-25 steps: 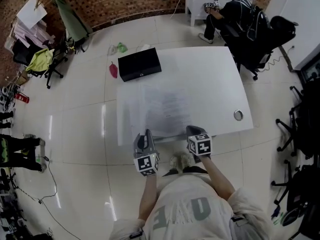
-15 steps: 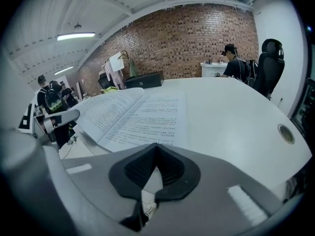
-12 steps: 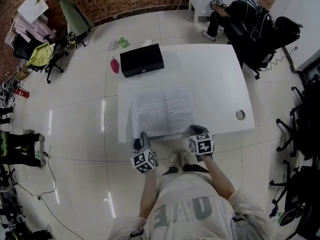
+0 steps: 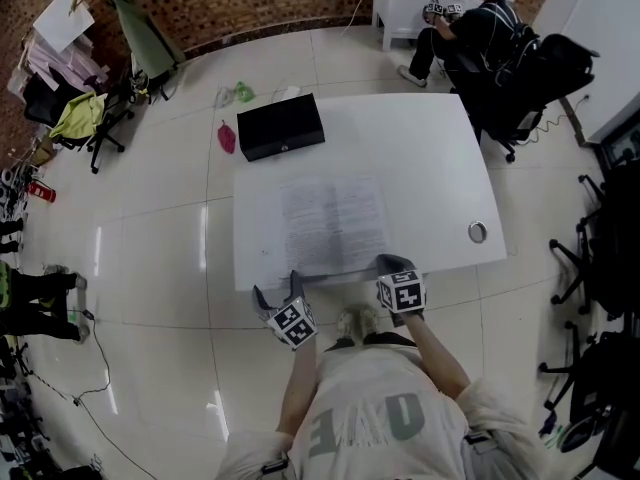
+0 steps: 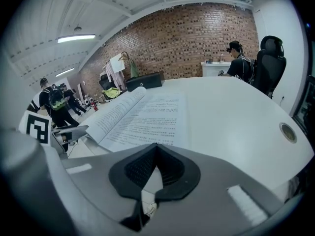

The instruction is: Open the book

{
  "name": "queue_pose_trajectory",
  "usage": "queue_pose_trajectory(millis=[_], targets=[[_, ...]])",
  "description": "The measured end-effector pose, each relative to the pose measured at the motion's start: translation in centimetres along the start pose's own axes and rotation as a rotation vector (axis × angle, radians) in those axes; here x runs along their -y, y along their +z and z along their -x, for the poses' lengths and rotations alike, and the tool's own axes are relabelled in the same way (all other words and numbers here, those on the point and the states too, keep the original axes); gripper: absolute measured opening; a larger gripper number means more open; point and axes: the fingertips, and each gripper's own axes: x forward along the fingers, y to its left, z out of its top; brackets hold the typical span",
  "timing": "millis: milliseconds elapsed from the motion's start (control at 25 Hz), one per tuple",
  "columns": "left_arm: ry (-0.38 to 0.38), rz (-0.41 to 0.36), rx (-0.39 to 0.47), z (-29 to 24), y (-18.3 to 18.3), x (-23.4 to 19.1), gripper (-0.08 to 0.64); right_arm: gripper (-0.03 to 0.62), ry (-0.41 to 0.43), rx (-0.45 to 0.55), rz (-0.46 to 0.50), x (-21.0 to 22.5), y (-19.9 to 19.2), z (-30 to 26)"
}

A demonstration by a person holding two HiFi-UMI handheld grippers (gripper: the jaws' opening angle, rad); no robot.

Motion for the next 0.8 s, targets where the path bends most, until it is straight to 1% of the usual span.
queue_pose_trajectory(millis=[40,240,320,400,440,520,600,680,760,800], targets=[[0.008,-0.013,-0.01,-0.1,-0.4,-0.3,0.466,0.003,0.0,0.0,0.0,0.0,0.0,0.0],[0.014,-0.036,0.0,-0.1,-0.3,-0.7,0.479,0.003,-0.005,0.0,0.007,0.1,0.2,0.0],[0.011,-0.018,0.016,0.2,0.3,-0.9,0.479,0.004,-0.005,-0.002,0.009,-0.1,0.2,-0.1],[-0.028,0.021,0.036,0.4,1.2,-0.3,0.458,0.003,-0.005,-0.003,0.013,-0.2,0.2,-0.1],[-0.064,0.032,0.044,0.5,1.7,0.4,0.426,0.003,-0.006,-0.002,0.013,-0.2,0.2,-0.1],[-0.148,0.021,0.067,0.8,2.9,2.3,0.284,0.003,-0.01,-0.001,0.005,-0.2,0.1,-0.1],[-0.23,-0.017,0.107,1.4,4.3,4.5,0.091,0.003,-0.016,-0.003,-0.001,-0.3,0.0,0.0],[-0.324,-0.043,0.146,2.0,5.5,6.7,0.02,0.003,-0.018,-0.005,-0.007,-0.5,-0.1,0.2],[-0.409,-0.054,0.16,2.4,6.1,8.6,0.02,0.003,-0.014,-0.006,-0.032,-0.9,-0.5,0.3],[-0.438,-0.058,0.158,2.5,6.2,9.3,0.02,0.003,-0.01,-0.006,-0.046,-1.2,-0.6,0.4]])
